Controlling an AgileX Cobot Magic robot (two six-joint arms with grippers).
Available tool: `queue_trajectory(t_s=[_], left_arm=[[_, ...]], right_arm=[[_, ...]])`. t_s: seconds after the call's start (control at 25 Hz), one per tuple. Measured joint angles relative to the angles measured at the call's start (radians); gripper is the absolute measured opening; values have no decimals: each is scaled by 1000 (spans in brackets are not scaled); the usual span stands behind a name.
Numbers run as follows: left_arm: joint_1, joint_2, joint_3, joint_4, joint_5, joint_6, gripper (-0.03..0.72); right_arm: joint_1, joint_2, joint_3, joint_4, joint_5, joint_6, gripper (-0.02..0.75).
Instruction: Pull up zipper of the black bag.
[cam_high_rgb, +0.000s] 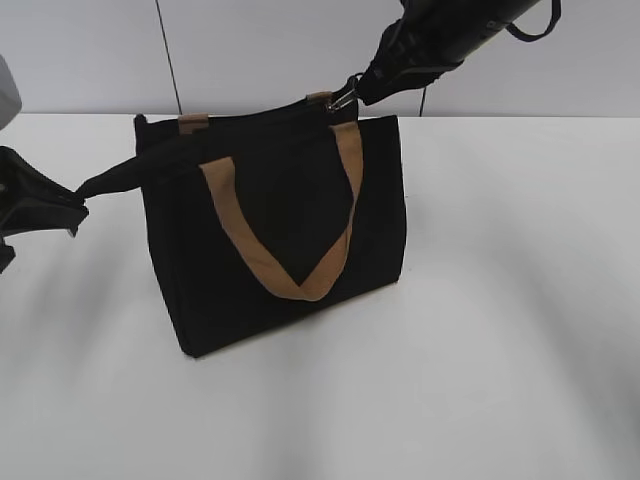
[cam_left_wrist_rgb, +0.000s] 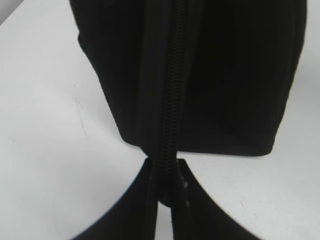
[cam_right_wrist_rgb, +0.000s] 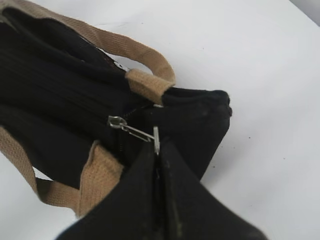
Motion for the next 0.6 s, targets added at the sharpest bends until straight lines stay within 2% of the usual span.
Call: queue_trajectory(t_s=[0.08, 0.16, 0.24, 0.32, 0.44, 0.6], left_arm=[[0, 0, 0, -13, 0, 0, 36], [2, 0, 0, -53, 1, -10, 83], [3, 0, 0, -92, 17, -24, 194], [3, 0, 0, -114, 31, -45, 353], [3, -4, 0, -113, 59, -93, 515], [3, -50, 0, -69, 104, -182, 568]], right_arm=[[9, -5, 0, -12, -3, -31, 36], [17, -17, 0, -25, -3, -49, 147], [19, -34, 0, -28, 1, -51, 287], [20, -50, 0, -31, 15, -51, 365], [20, -82, 0, -49, 65, -51, 403], [20, -137, 0, -93, 155, -51, 411]])
